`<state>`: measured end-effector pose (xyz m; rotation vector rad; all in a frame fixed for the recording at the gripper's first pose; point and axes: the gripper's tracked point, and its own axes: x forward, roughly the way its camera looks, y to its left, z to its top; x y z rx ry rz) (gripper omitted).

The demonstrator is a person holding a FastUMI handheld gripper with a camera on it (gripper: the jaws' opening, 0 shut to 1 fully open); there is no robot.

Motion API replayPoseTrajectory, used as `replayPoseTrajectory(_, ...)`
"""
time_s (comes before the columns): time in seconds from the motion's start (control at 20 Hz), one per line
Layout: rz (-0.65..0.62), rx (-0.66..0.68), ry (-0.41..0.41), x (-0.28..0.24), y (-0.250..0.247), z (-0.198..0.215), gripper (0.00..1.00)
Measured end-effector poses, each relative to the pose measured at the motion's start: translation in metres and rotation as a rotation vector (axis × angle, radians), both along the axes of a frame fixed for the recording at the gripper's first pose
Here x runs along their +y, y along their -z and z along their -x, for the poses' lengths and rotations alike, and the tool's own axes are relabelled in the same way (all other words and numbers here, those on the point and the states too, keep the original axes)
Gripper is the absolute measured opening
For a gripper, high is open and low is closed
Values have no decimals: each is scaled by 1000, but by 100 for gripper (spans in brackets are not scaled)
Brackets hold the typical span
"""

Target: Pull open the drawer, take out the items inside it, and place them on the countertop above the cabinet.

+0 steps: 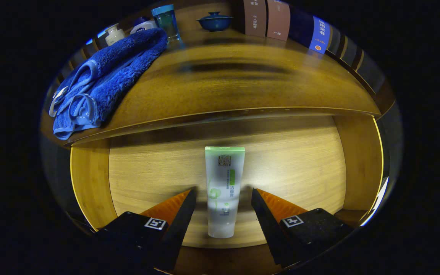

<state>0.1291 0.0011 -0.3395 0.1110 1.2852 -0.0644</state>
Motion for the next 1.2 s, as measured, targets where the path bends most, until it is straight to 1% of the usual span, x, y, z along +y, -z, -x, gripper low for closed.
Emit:
replayPoseTrajectory(0.1,17,49,-2,-1,7,6,94)
replayPoseTrajectory(0.25,15,129,10,-4,17,16,94)
replayPoseTrajectory(0.3,22,146,15,-4,17,17,89)
replayPoseTrajectory(0.45,31,145,11,-5,14,14,75)
replayPoseTrajectory(0.6,27,142,17,-7,14,17,54)
replayPoseTrajectory(0.65,32,138,21,-7,23,18,54)
replayPoseTrajectory(0.7,28,141,18,-8,16,16,43)
replayPoseTrajectory(0.9,29,132,17,-7,15,17,43)
replayPoseTrajectory(1.0,33,100,19,-8,10,15,44)
replayPoseTrajectory(1.1,53,53,13,-11,-3,15,33)
replayPoseTrajectory(1.2,16,42,4,-7,-11,23,33)
